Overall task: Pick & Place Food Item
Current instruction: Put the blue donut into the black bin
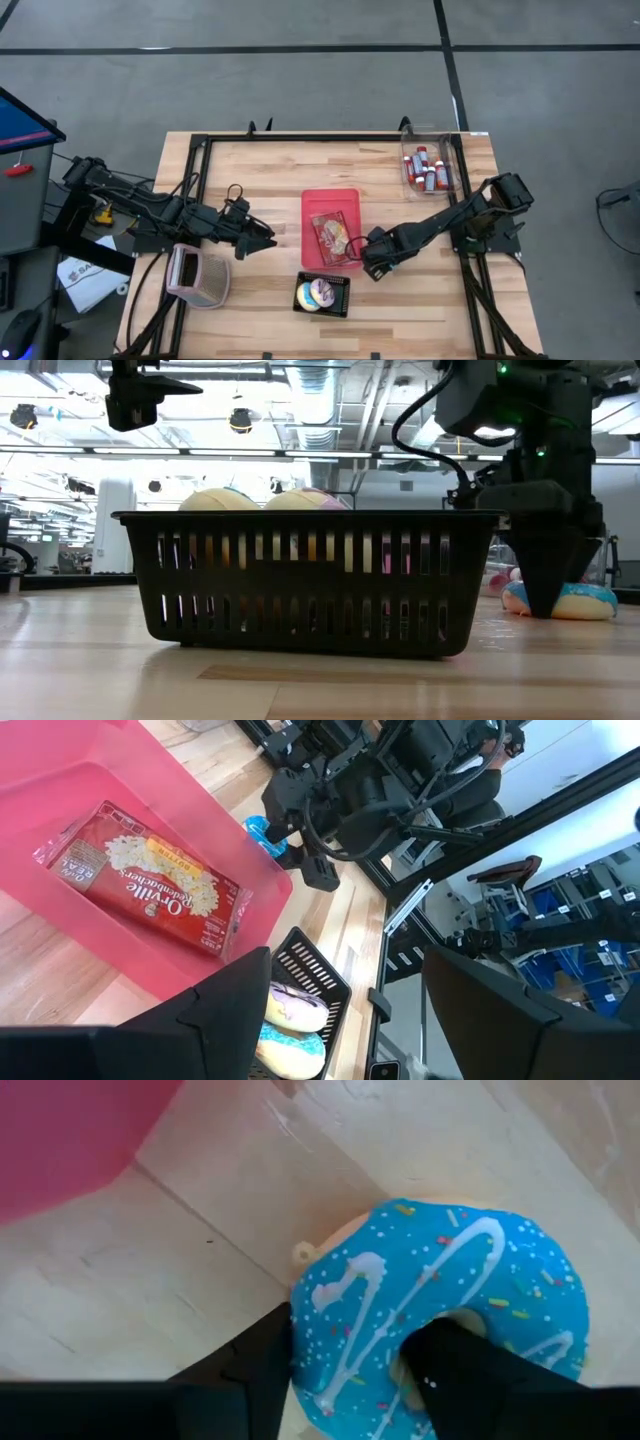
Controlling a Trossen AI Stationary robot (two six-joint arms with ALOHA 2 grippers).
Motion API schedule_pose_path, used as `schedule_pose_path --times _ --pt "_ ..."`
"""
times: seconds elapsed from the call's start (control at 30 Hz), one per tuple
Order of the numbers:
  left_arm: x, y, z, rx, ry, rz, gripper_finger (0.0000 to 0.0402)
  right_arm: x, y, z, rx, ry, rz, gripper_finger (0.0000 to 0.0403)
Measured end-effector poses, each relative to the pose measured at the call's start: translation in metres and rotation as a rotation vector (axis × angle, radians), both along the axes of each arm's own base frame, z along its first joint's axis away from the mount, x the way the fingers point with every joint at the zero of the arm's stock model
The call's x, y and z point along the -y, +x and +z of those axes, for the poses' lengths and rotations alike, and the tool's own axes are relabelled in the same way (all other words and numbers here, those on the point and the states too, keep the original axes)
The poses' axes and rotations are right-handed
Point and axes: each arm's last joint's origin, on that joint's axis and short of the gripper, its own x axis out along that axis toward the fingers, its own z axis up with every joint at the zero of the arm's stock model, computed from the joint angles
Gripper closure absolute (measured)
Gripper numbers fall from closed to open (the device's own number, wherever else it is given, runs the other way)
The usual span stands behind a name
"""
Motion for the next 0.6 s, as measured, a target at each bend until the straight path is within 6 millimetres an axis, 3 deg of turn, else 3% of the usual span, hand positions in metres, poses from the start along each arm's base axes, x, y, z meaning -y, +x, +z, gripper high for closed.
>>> schedule_pose_path --times 0.37,0.6 --pt "0.0 0.0 0.0 -0.001 0.004 -0.002 0.0141 -0.002 0.001 0.027 0.151 0.077 -0.022 0.0274" --pt "0.001 0.0 0.0 0.001 0.003 -0.005 0.0141 -0.025 0.005 0.075 0.405 0.188 -0.058 0.0272"
